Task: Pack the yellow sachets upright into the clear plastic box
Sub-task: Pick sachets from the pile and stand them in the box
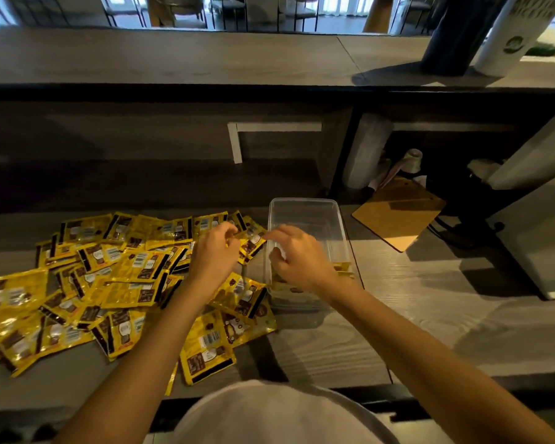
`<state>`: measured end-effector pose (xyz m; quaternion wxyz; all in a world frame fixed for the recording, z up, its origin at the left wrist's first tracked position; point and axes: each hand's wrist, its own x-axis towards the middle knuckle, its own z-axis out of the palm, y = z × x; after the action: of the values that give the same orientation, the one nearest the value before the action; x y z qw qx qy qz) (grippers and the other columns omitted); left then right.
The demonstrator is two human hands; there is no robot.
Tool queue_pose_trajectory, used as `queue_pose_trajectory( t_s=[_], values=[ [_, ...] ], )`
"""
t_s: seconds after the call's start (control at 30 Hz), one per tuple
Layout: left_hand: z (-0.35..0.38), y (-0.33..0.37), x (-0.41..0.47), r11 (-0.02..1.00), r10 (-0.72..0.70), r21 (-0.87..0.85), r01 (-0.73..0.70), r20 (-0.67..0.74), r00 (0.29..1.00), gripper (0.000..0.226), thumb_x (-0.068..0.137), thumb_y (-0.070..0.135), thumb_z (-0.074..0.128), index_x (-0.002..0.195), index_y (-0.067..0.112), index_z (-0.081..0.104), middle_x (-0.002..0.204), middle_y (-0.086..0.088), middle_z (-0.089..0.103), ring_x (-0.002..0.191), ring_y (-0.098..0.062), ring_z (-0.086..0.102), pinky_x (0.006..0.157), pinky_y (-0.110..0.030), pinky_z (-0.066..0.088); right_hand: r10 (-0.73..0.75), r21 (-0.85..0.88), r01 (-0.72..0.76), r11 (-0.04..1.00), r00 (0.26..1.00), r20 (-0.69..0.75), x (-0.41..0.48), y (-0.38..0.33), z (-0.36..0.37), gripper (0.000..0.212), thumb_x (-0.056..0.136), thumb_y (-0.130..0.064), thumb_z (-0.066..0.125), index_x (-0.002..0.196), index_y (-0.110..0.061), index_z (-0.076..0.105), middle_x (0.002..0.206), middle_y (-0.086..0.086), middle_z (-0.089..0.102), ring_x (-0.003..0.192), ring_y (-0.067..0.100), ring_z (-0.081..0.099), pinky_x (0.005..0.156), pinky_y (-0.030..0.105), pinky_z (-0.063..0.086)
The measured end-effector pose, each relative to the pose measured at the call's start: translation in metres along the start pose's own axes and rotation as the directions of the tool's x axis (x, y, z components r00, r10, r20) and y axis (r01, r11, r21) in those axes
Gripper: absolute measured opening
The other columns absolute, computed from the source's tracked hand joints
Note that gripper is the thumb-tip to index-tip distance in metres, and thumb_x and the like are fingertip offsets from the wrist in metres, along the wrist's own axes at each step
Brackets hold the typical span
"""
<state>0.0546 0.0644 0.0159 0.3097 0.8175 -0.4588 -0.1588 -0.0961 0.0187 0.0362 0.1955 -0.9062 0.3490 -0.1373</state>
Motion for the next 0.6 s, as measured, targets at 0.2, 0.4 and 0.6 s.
queue_pose_trajectory(
  t_s=[0.2,0.4,0.6],
  values=[
    [-0.014,-0.055,-0.03,0.946,-0.249,0.227,0.233,0.044,0.968,0.019,0.094,0.012,0.044,0.104,0.005,0.058,0.101,-0.015,0.064,0.098,-0.032,0.059,0.072,-0.034,0.041,-0.168,-0.142,0.209,0.968,0.952,0.257,-0.001,-0.045,0.06,0.038,0.089,-0.002,0.045,0.127,0.0,0.049,0.128,0.017,0.053,0.113,0.035,0.053,0.085,0.045,0.049],
    [0.009,-0.082,-0.073,0.89,-0.423,0.322,0.322,0.322,0.847,0.024,0.092,0.032,0.046,0.099,0.01,0.055,0.095,-0.01,0.061,0.104,-0.033,0.058,0.076,-0.033,0.043,0.028,-0.302,0.156,0.94,0.85,0.526,-0.001,-0.045,0.095,0.05,0.095,-0.011,0.045,0.14,0.005,0.029,0.147,0.024,0.028,0.14,0.04,0.022,0.113,0.045,0.026],
    [0.02,-0.084,-0.086,0.858,-0.314,0.478,0.187,0.2,0.928,0.064,0.086,0.046,0.055,0.133,0.007,0.033,0.138,-0.013,0.039,0.128,-0.029,0.038,0.099,-0.036,0.039,0.178,-0.324,-0.002,0.946,0.839,0.515,-0.003,-0.038,0.108,0.07,0.096,-0.03,0.046,0.147,-0.001,0.008,0.152,0.029,0.017,0.14,0.043,0.022,0.112,0.045,0.028]
  ],
)
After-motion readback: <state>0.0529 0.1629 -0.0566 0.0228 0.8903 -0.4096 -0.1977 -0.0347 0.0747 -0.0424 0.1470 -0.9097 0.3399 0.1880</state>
